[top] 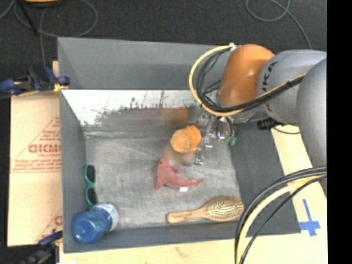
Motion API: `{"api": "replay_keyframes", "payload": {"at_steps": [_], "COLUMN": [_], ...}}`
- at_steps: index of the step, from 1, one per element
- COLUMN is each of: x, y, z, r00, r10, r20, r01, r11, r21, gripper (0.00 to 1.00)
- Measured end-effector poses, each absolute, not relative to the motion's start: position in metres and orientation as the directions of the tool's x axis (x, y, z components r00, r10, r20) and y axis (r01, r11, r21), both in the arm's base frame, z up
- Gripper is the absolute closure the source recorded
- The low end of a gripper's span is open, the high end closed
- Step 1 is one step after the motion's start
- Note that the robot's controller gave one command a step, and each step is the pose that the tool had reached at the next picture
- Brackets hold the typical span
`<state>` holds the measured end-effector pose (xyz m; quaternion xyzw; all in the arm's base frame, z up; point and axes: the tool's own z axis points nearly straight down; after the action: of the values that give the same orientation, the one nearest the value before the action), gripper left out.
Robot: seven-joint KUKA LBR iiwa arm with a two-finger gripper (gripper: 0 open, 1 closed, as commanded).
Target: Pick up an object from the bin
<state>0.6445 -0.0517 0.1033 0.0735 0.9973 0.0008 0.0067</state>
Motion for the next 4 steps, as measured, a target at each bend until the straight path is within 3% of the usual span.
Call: {"api": "replay_keyframes", "payload": {"at_steps": [1, 2, 4], "x": [0.646, 0.652, 0.651], "y": [-0.043, 0.007, 0.007], "z": [0.071, 0.074, 0.078], "r00": [-0.987, -1.0, -1.0], "r10": [0.159, 0.027, 0.027], "r20": [-0.009, -0.013, -0.008], "r01": [0.159, 0.027, 0.027], "r11": [0.987, 1.0, 1.0], "r21": [0.001, -0.001, -0.002], "gripper": [0.0, 1.0, 1.0]}}
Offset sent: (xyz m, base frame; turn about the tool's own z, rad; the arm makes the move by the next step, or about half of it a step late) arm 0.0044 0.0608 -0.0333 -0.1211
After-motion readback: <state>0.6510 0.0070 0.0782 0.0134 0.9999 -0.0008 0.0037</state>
